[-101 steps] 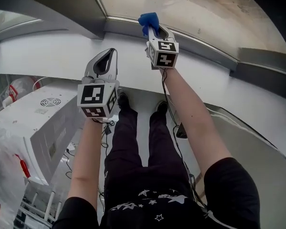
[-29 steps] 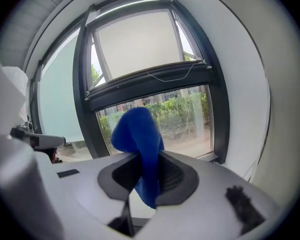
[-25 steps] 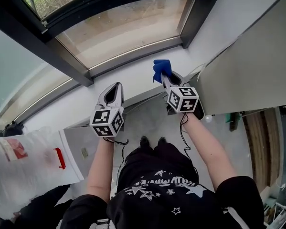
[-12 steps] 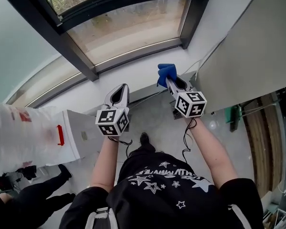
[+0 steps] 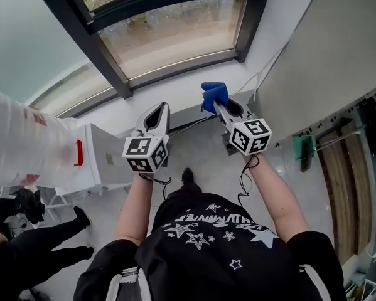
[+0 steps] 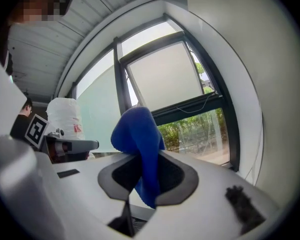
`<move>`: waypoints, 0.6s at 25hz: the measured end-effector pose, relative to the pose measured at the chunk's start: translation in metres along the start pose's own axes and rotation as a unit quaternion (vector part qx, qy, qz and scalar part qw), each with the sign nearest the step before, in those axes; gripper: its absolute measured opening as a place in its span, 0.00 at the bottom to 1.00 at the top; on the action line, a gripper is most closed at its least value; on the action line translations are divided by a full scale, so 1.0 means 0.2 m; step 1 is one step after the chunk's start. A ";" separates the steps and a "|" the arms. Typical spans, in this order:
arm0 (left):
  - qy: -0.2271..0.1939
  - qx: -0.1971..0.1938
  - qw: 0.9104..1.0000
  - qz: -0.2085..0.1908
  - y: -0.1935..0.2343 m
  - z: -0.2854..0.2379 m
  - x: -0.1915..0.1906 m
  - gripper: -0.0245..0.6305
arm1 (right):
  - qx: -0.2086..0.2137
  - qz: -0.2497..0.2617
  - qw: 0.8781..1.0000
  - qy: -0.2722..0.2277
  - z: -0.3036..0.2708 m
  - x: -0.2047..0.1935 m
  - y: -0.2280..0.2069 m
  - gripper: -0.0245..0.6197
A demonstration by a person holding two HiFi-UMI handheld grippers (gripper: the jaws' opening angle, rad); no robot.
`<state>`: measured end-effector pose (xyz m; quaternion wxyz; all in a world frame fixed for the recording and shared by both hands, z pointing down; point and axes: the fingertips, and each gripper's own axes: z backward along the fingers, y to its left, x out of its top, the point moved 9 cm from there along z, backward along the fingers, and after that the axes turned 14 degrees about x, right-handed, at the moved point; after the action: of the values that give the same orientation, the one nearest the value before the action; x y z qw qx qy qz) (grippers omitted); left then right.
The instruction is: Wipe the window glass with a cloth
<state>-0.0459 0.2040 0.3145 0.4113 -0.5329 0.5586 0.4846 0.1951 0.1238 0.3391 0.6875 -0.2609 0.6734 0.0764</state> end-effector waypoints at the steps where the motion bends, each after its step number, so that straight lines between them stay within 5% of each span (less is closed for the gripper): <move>1: -0.003 0.001 1.000 0.000 -0.01 0.03 0.01 0.05 | 0.006 0.004 1.000 -0.001 0.01 0.00 0.02 0.15; 15: -0.017 0.016 1.000 -0.007 -0.03 0.27 0.01 0.05 | 0.019 0.014 1.000 0.015 0.11 -0.03 0.19 0.15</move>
<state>-0.0441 0.2576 0.3022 0.4325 -0.5218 0.5553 0.4820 0.1961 0.1686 0.3342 0.6810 -0.2395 0.6885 0.0696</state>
